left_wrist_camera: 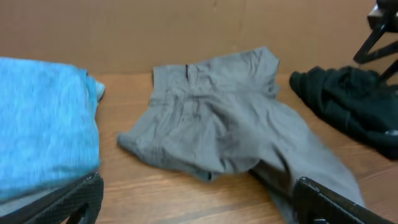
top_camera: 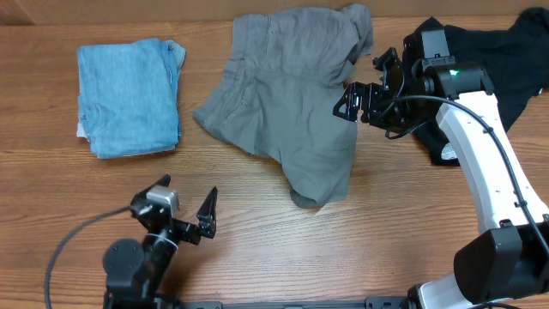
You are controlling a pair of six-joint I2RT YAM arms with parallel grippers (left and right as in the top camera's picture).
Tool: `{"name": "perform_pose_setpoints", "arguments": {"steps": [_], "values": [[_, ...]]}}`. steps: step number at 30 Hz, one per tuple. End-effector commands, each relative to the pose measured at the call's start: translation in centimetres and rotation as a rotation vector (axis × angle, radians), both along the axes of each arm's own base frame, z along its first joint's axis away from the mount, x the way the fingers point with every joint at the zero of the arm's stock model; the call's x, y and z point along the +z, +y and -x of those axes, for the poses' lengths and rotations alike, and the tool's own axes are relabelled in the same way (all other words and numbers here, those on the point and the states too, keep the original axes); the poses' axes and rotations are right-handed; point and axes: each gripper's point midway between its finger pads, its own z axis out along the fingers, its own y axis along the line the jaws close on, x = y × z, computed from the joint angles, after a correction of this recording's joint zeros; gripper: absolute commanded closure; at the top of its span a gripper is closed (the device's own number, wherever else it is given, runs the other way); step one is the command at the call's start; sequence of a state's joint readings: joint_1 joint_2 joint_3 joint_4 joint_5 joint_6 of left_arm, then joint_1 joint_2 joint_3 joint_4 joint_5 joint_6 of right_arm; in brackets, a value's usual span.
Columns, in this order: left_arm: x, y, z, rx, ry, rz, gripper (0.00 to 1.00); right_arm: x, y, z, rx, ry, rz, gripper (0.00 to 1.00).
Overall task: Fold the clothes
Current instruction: 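Grasp the left waistband corner of the grey pants with the left gripper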
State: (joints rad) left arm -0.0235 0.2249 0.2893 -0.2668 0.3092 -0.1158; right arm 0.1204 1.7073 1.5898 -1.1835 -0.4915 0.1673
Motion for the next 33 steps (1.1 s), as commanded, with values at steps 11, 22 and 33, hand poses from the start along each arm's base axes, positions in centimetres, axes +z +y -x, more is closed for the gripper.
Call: {"name": "perform_pose_setpoints", "arguments": {"steps": [11,22,33], "values": [[2.1,-2.7,-11.6,-0.023,0.410,-0.328,0.00,4.4,-9.4,1.1,-0.246,-0.062,-0.038,0.08],[-5.1,-7.1,-18.0,-0.133,0.459,-0.379,0.79,3.5,-11.0,2.5,-0.245,-0.022,-0.015,0.14],[-13.0,-5.4,-20.5,0.059,0.619,-0.330,0.96,-2.7,-8.4,5.1,-0.218,0.148,-0.083,0.93]]}}
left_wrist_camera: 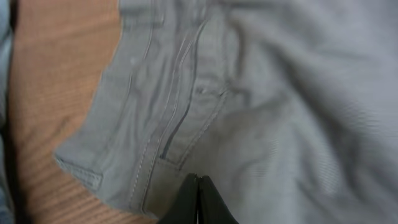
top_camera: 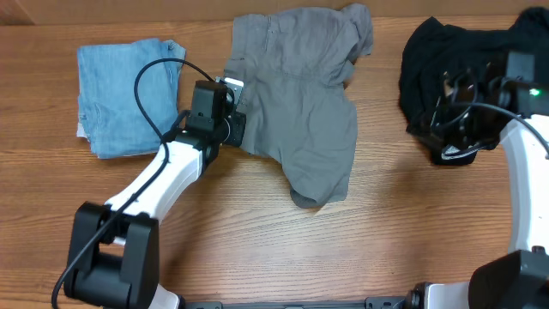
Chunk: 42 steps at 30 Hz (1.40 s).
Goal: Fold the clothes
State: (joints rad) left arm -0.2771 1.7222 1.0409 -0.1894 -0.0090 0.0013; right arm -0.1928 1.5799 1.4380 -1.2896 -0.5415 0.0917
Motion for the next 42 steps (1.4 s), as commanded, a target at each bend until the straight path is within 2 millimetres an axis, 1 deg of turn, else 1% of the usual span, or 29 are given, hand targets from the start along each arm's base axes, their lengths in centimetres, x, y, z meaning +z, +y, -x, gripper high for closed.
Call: {"name": "perform_pose_setpoints", "arguments": {"steps": [1,2,4,5,6,8,11,13,15,16,18,19,21,23,25,28,31,34,37,40,41,42], "values": [[-1.4,0.9,-1.0,0.092,0.018,0.000,0.96,-2.9,2.0,1.7,0.026,0.063,-0.072,0.81],[-1.8,1.0,-1.0,0.095,0.028,-0.002,0.96,-3.8,2.6,2.2,0.034,0.080,-0.093,0.65],[-2.9,1.3,-0.9,0.114,0.054,0.000,0.96,-5.3,3.4,2.9,0.044,0.106,-0.128,0.44],[-3.4,1.5,-0.8,0.126,0.067,0.003,0.96,-5.8,3.6,3.2,0.041,0.115,-0.137,0.42],[-3.9,1.6,-0.7,0.135,0.080,0.006,0.96,-6.8,3.8,3.6,0.026,0.136,-0.147,0.39],[-4.8,1.8,-0.5,0.140,0.103,0.003,0.96,-8.0,4.0,4.2,0.026,0.152,-0.150,0.38],[-5.2,1.8,-0.4,0.144,0.117,0.000,0.96,-10.0,5.0,5.5,0.062,0.177,-0.139,0.38],[-5.3,1.8,-0.4,0.150,0.117,0.004,0.96,-10.7,5.9,5.7,0.098,0.167,-0.124,0.38],[-5.3,1.8,-0.4,0.150,0.119,0.004,0.96,-11.5,6.6,5.8,0.127,0.166,-0.067,0.36],[-5.4,1.8,-0.3,0.149,0.124,0.003,0.96,-12.7,6.8,6.1,0.137,0.184,0.069,0.34],[-5.5,1.8,-0.2,0.149,0.127,0.002,0.96,-13.3,7.1,6.4,0.139,0.195,0.155,0.33],[-5.5,1.9,-0.2,0.149,0.128,0.002,0.96,-13.4,7.6,6.6,0.155,0.195,0.175,0.34],[-5.5,1.9,-0.1,0.149,0.132,0.000,0.96,-13.4,9.3,7.2,0.219,0.182,0.180,0.34],[-5.6,1.9,-0.1,0.149,0.134,-0.001,0.96,-13.3,11.5,7.8,0.295,0.156,0.187,0.34],[-5.6,1.9,-0.1,0.149,0.134,0.000,0.96,-13.5,12.7,8.0,0.317,0.129,0.232,0.33],[-5.6,1.9,-0.1,0.149,0.135,-0.001,0.96,-13.9,13.6,7.7,0.330,0.067,0.339,0.32],[-5.6,1.9,-0.1,0.149,0.135,0.000,0.96,-13.9,13.7,6.8,0.308,-0.007,0.450,0.28],[-5.6,1.8,0.0,0.146,0.139,0.001,0.96,-13.8,14.9,6.8,0.339,-0.046,0.450,0.28],[-5.7,1.9,0.1,0.146,0.143,-0.001,0.96,-13.6,15.8,7.7,0.381,-0.042,0.456,0.27],[-5.7,1.9,0.1,0.147,0.143,0.000,0.96,-12.3,16.5,8.5,0.410,-0.018,0.426,0.24],[-5.7,1.9,0.1,0.147,0.143,0.000,0.96,-11.2,16.7,8.4,0.409,-0.030,0.416,0.24],[-5.7,1.9,0.1,0.147,0.143,0.000,0.96,-10.5,16.7,8.3,0.407,-0.043,0.410,0.24]]}}
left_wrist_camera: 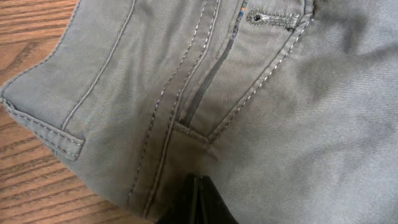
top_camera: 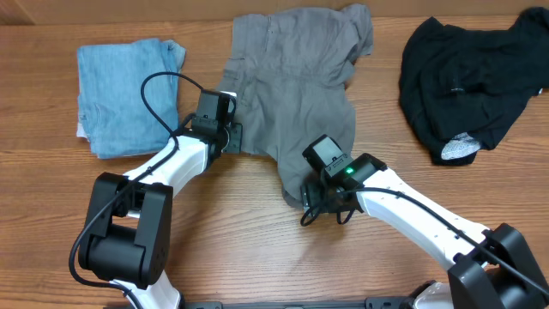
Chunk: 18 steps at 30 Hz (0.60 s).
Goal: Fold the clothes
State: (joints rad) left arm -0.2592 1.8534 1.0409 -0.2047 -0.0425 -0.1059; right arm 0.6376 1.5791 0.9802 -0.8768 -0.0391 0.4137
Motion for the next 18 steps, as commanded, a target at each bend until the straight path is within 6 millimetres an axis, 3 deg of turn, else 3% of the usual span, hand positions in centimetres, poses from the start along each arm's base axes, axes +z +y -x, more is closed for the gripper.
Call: {"name": "perform_pose_setpoints", "arguments": {"steps": [1,4,6,10,18], "values": [[0.1,0.2,-0.6,0.022,-0.005,0.002,0.96,4.3,1.4,-1.5,-0.001,-0.090,-0.077,0.22],[0.1,0.2,-0.6,0.022,-0.005,0.002,0.96,6.1,1.7,-1.7,0.050,-0.157,-0.113,0.14],[0.1,0.2,-0.7,0.022,-0.005,0.002,0.96,5.8,2.0,-1.3,0.115,-0.161,-0.102,0.12],[0.1,0.2,-0.6,0.022,-0.005,0.002,0.96,3.2,2.3,-0.6,0.202,-0.144,-0.063,0.10],[0.1,0.2,-0.7,0.022,-0.007,0.002,0.96,-1.4,0.6,-2.5,0.168,-0.154,0.103,0.08]]}}
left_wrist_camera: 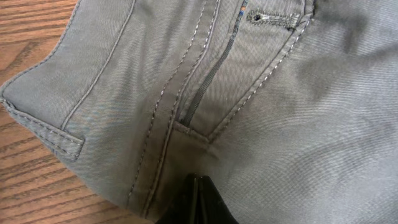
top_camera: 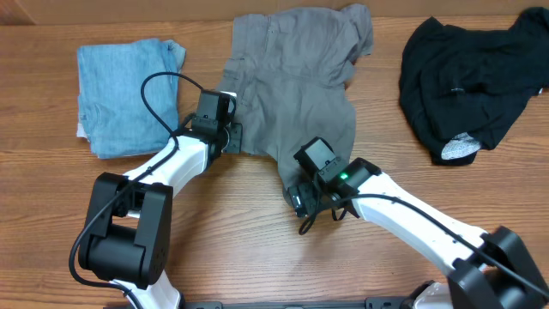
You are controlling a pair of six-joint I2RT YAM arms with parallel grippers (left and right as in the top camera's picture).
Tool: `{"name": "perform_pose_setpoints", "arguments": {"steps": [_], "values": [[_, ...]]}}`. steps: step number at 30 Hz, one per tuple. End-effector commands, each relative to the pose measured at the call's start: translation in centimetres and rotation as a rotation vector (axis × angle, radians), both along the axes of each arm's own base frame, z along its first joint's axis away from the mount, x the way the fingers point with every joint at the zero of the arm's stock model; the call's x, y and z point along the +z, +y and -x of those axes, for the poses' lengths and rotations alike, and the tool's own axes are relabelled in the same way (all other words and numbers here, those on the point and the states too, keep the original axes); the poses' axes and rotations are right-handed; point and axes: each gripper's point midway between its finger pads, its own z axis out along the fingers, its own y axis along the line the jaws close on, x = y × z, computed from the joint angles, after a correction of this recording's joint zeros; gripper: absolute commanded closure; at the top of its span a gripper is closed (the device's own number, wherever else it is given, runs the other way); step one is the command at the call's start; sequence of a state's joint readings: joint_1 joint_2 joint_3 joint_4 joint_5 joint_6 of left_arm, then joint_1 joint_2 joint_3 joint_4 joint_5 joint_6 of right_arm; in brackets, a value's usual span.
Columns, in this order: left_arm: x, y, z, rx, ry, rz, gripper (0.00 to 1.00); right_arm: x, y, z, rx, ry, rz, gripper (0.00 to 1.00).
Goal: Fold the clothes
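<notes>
Grey shorts (top_camera: 300, 94) lie crumpled at the table's middle back, with one leg reaching toward the front. My left gripper (top_camera: 230, 137) rests on their left edge. In the left wrist view its fingertips (left_wrist_camera: 198, 186) are pressed together on the grey cloth (left_wrist_camera: 261, 124) beside the zip and seam; no cloth shows between them. My right gripper (top_camera: 298, 202) is down at the hem of the front leg, touching or covering it. The overhead view does not show how its jaws stand.
A folded blue denim garment (top_camera: 129, 96) lies at the back left, close to the left arm. A black garment (top_camera: 467, 81) with a white patch sits in a heap at the back right. The bare wooden table (top_camera: 257, 257) lies in front.
My right gripper has shifted slightly up and to the left, onto the hem of the shorts' front leg. The left gripper and the cloth under it look the same.
First my left gripper stood open near the front edge and my right was beside the shorts' right side. Then the left was shut on the shorts' left edge and the right over the black garment. Later the right came to the front leg's hem, where it is now.
</notes>
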State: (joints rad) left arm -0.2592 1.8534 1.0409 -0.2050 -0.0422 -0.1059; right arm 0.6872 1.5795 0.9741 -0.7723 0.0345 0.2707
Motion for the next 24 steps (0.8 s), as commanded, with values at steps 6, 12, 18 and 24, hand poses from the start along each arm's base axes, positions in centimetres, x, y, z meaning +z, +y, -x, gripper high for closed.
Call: {"name": "perform_pose_setpoints", "arguments": {"steps": [6,12,18,24], "values": [[0.1,0.2,-0.7,0.022,-0.006,0.001,0.96,-3.6,-4.6,-3.0,-0.194,-0.108,0.293,0.67],[0.1,0.2,-0.7,0.023,-0.006,0.001,0.96,5.3,-9.5,-6.6,-0.438,-0.369,0.575,0.96],[0.0,0.3,-0.5,0.061,0.007,0.021,0.96,11.8,-10.5,-8.9,-0.525,-0.551,0.646,0.84],[-1.4,0.9,2.0,0.061,0.119,-0.011,0.96,12.9,-13.1,-8.0,-0.701,-0.581,0.667,0.00]]}}
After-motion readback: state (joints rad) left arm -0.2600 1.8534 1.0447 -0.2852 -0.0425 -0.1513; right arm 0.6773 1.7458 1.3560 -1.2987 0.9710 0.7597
